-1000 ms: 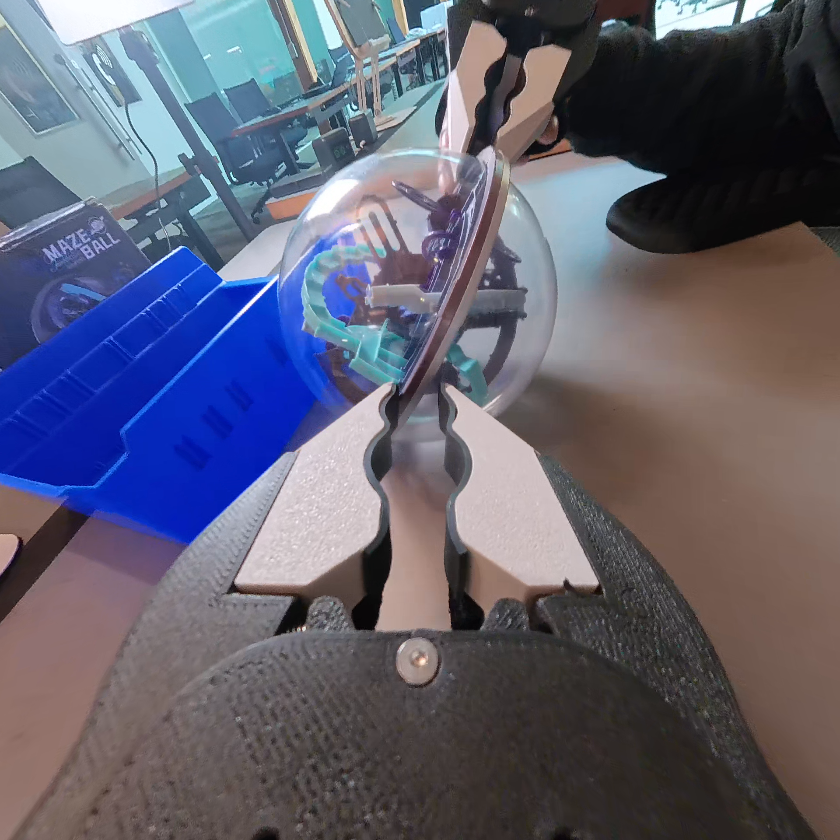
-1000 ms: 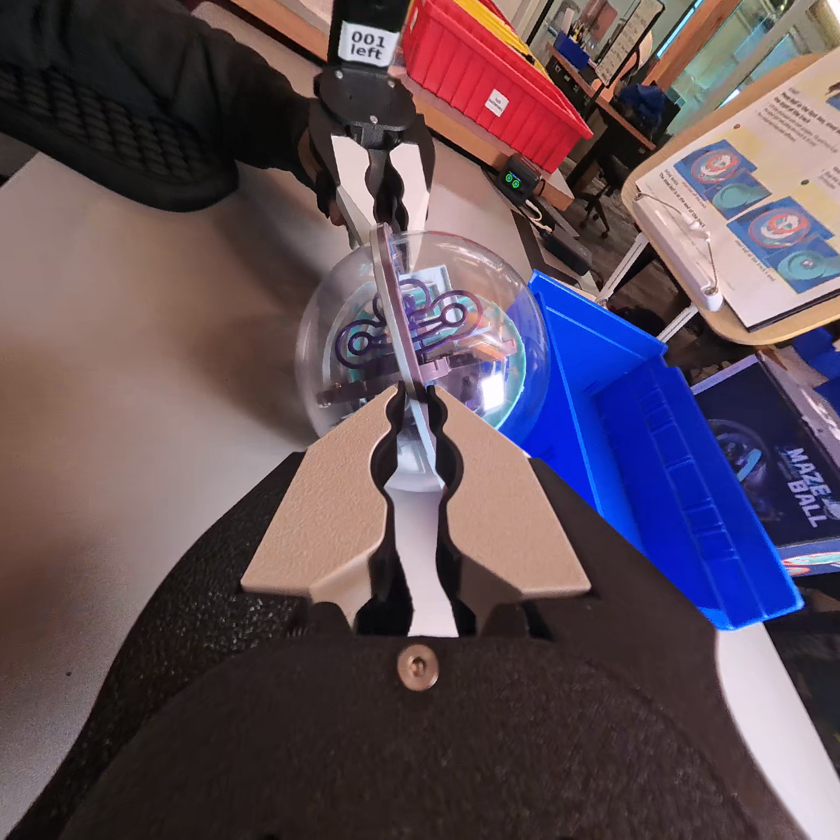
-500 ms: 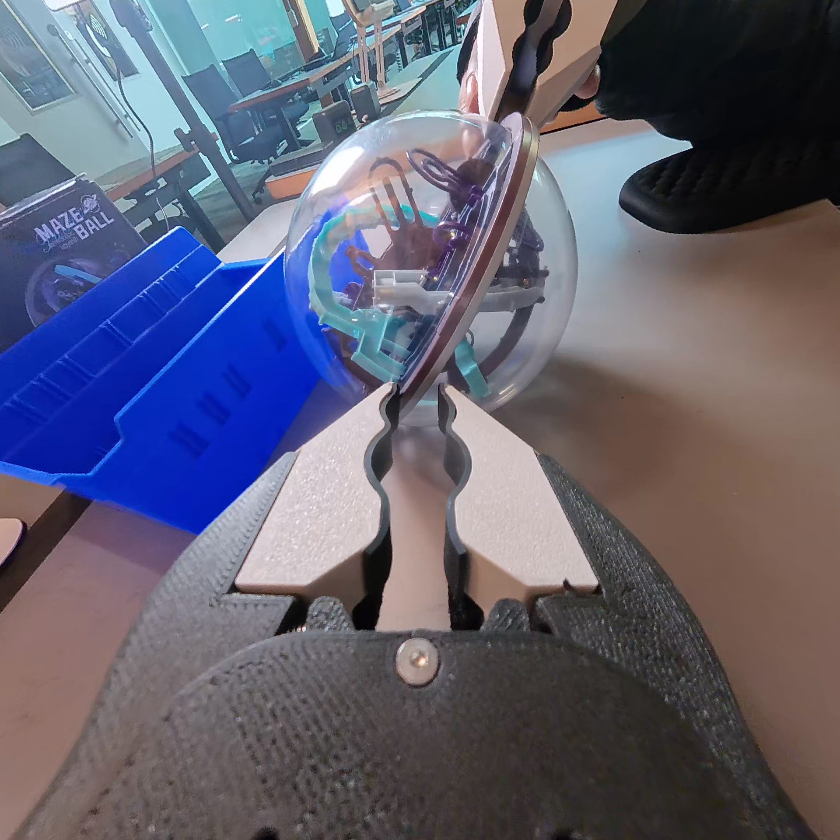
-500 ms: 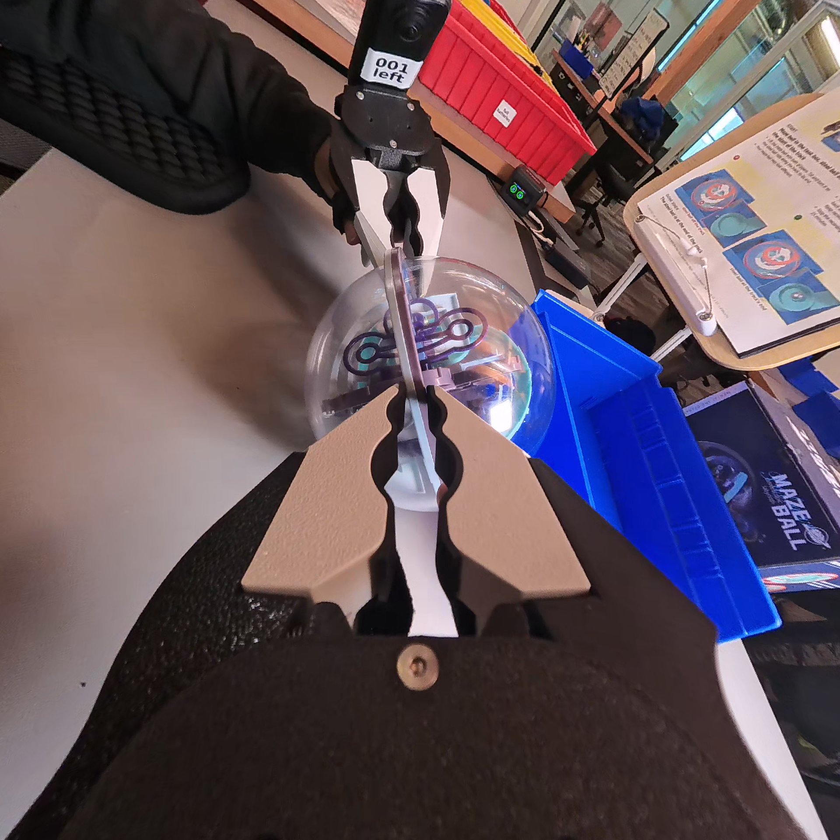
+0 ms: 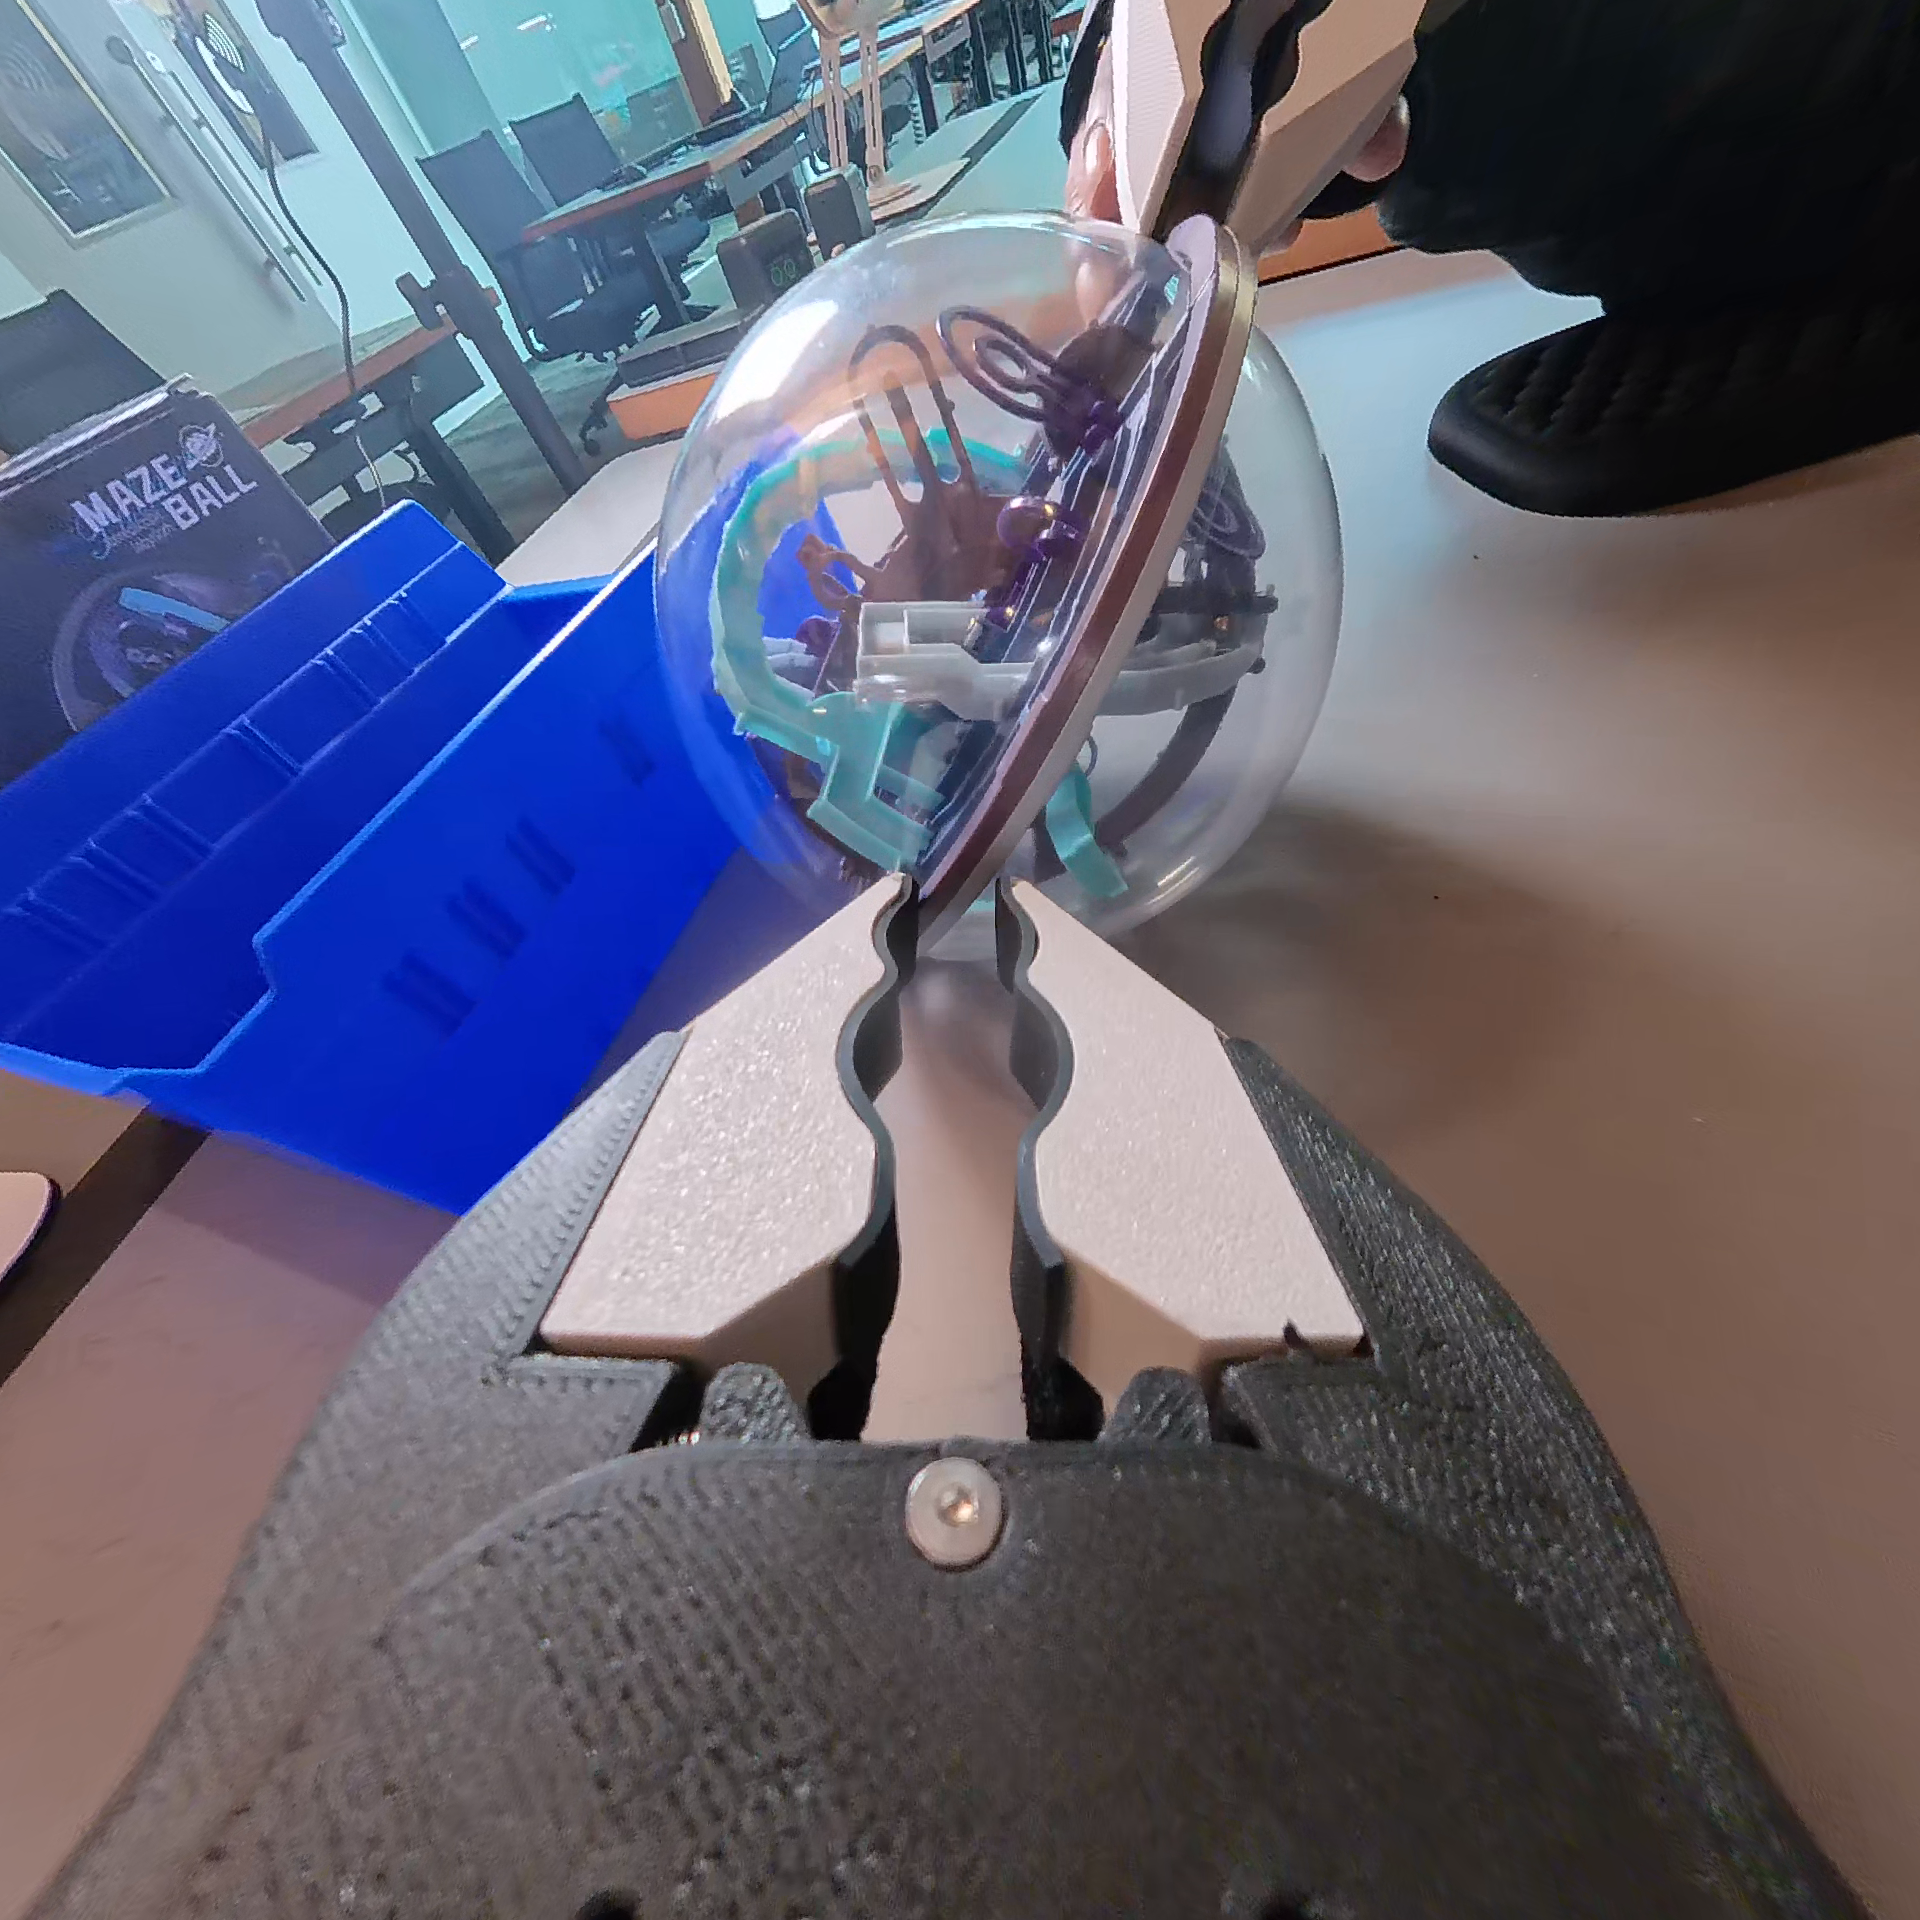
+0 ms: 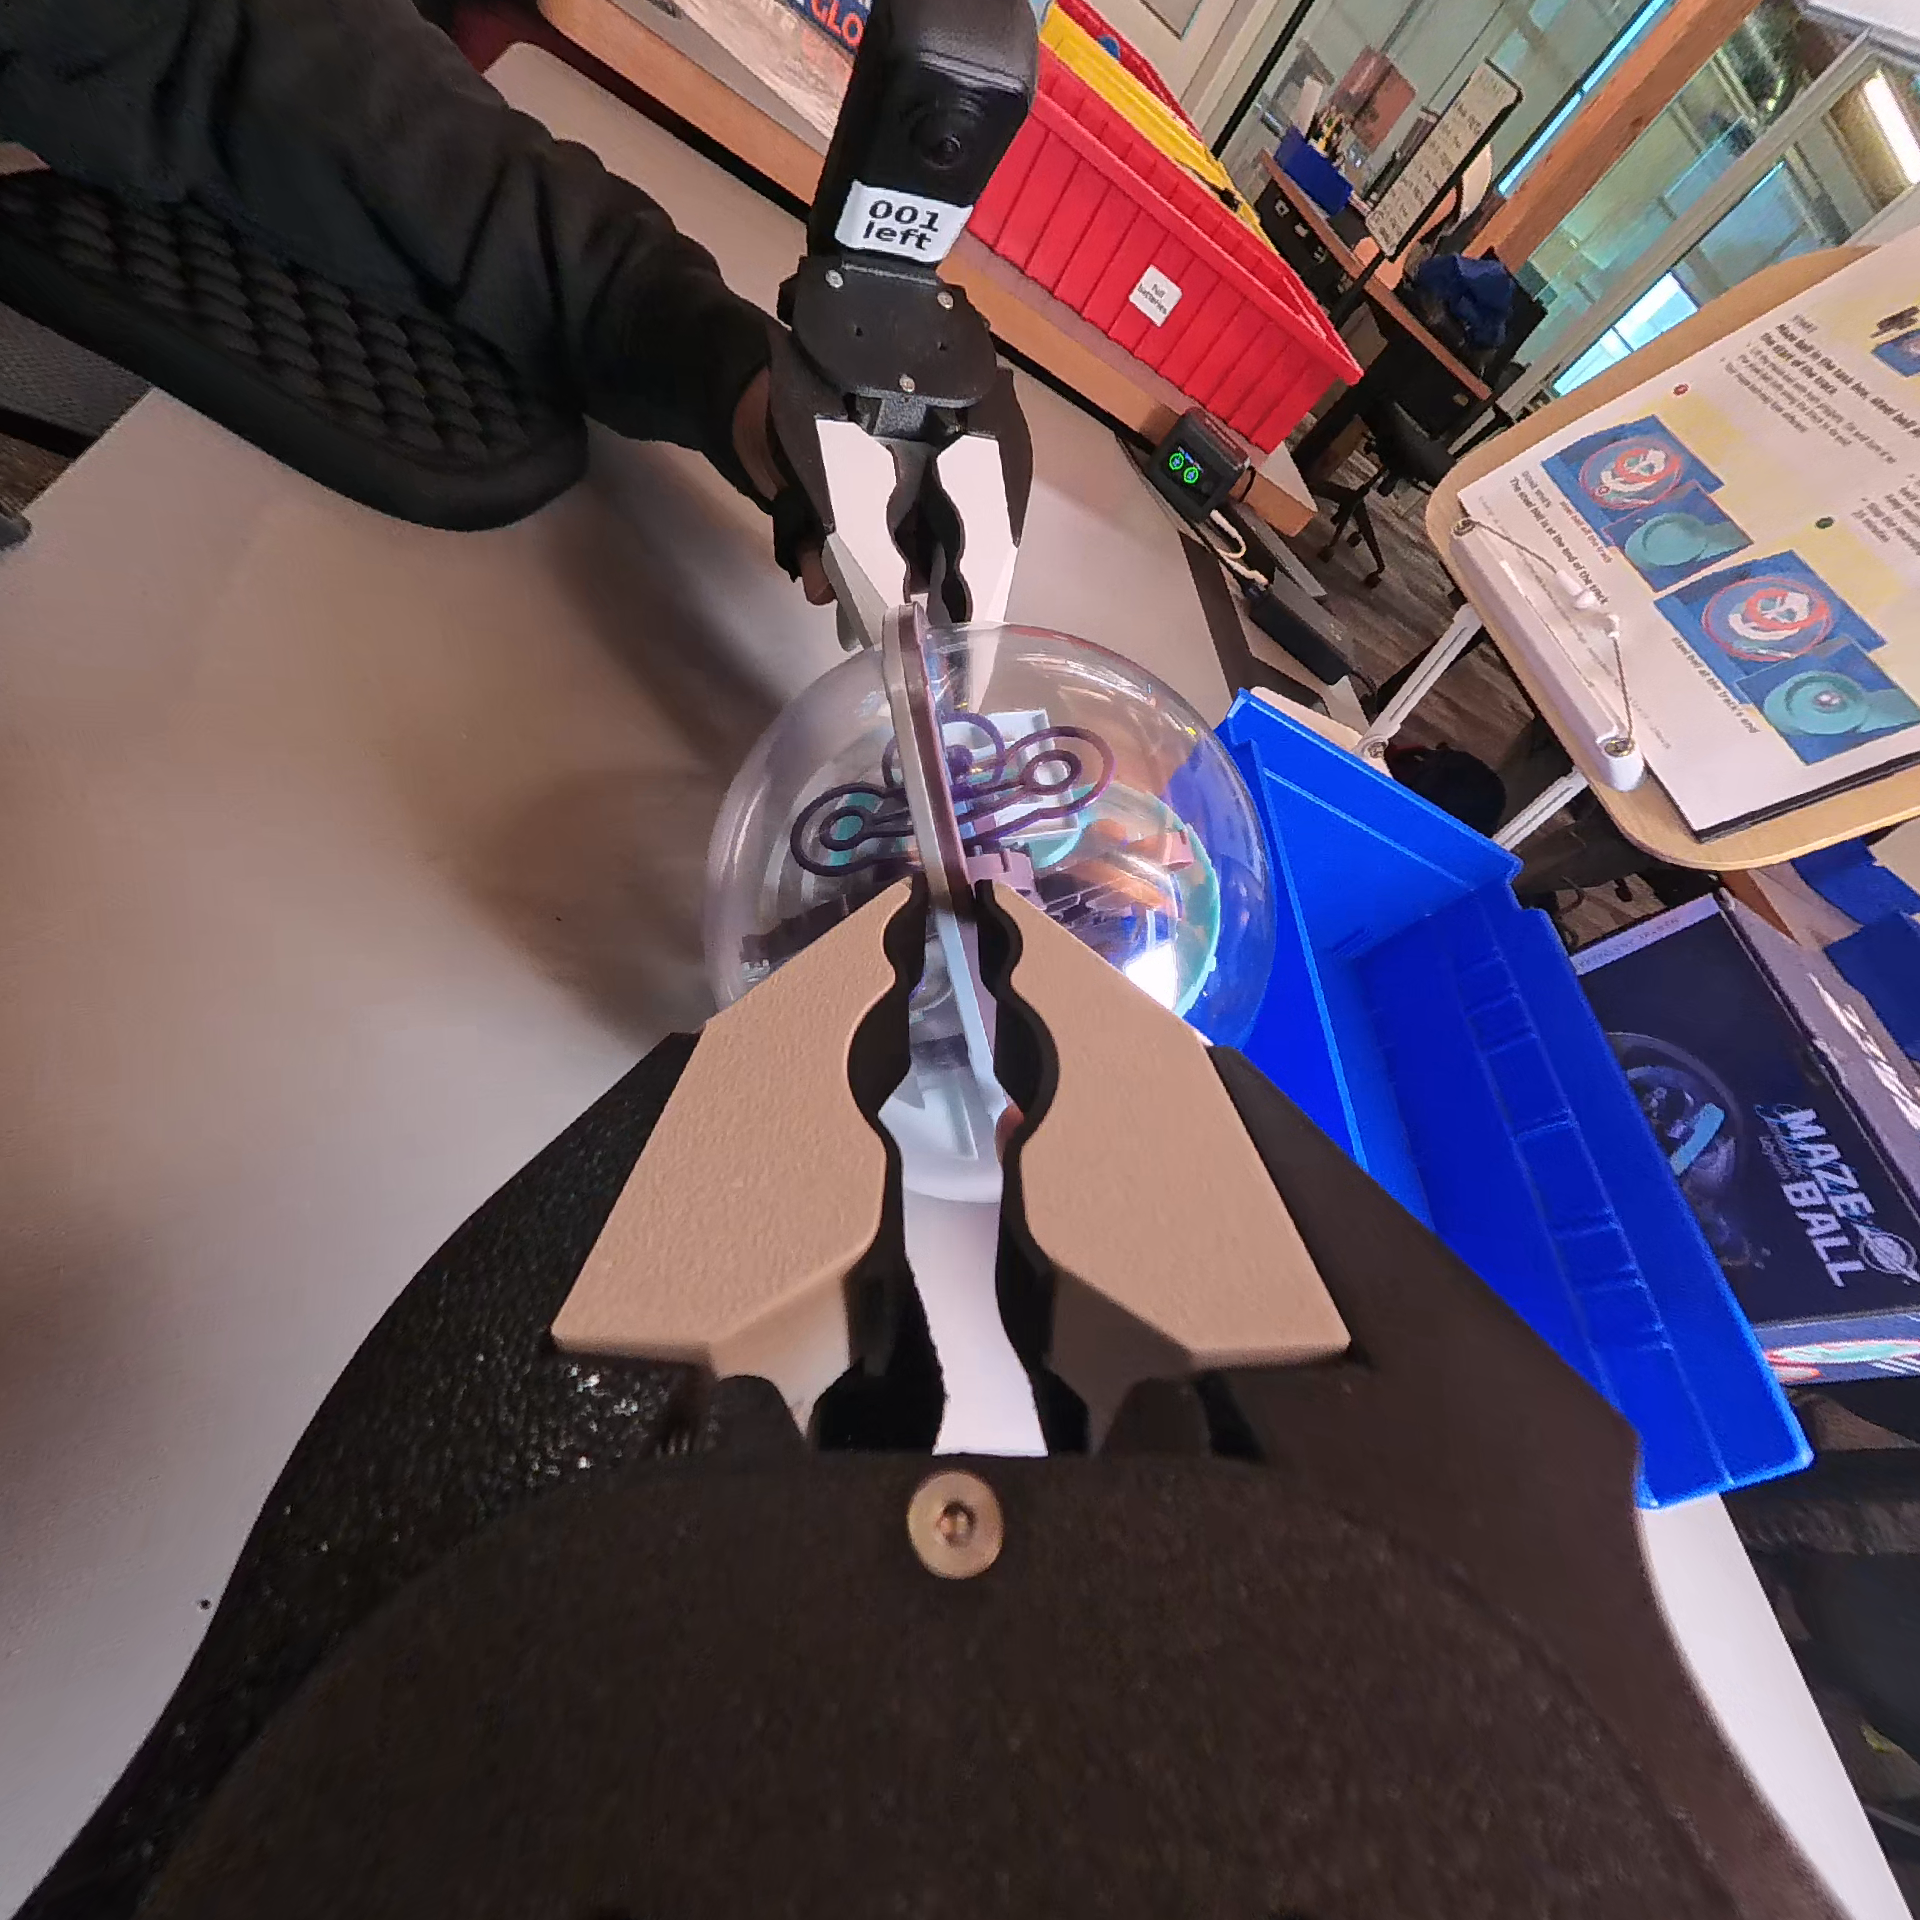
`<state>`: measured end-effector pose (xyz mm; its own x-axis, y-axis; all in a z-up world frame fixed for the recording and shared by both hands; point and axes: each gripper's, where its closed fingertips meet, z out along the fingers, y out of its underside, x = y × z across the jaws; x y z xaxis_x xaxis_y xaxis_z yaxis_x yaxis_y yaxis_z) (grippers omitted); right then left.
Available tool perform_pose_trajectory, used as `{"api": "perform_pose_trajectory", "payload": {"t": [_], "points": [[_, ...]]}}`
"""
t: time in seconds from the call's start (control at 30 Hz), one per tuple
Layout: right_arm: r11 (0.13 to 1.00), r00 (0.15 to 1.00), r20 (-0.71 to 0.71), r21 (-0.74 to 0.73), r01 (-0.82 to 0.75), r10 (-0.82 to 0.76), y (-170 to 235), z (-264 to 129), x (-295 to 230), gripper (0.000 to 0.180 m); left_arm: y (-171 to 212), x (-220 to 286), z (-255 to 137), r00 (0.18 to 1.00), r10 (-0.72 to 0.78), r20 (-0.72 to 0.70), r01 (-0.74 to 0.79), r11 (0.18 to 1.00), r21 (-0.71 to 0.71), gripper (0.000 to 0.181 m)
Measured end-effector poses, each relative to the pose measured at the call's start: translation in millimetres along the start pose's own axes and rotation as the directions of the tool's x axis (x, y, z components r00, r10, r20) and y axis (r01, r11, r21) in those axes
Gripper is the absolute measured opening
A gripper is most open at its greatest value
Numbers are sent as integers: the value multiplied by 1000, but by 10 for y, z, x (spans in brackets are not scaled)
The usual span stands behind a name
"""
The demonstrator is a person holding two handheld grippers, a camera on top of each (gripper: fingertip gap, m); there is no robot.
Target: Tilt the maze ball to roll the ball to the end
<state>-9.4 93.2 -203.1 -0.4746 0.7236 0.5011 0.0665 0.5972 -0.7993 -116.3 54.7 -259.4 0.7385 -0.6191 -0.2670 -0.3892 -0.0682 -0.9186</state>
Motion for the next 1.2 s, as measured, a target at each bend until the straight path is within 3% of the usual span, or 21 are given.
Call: {"api": "perform_pose_trajectory", "payload": {"t": [1.2], "points": [[1000,1000,-9,3,-18,18,-33,9,32,7,-9,68,39,1000,5,-25,-5,1000,-1,14]]}}
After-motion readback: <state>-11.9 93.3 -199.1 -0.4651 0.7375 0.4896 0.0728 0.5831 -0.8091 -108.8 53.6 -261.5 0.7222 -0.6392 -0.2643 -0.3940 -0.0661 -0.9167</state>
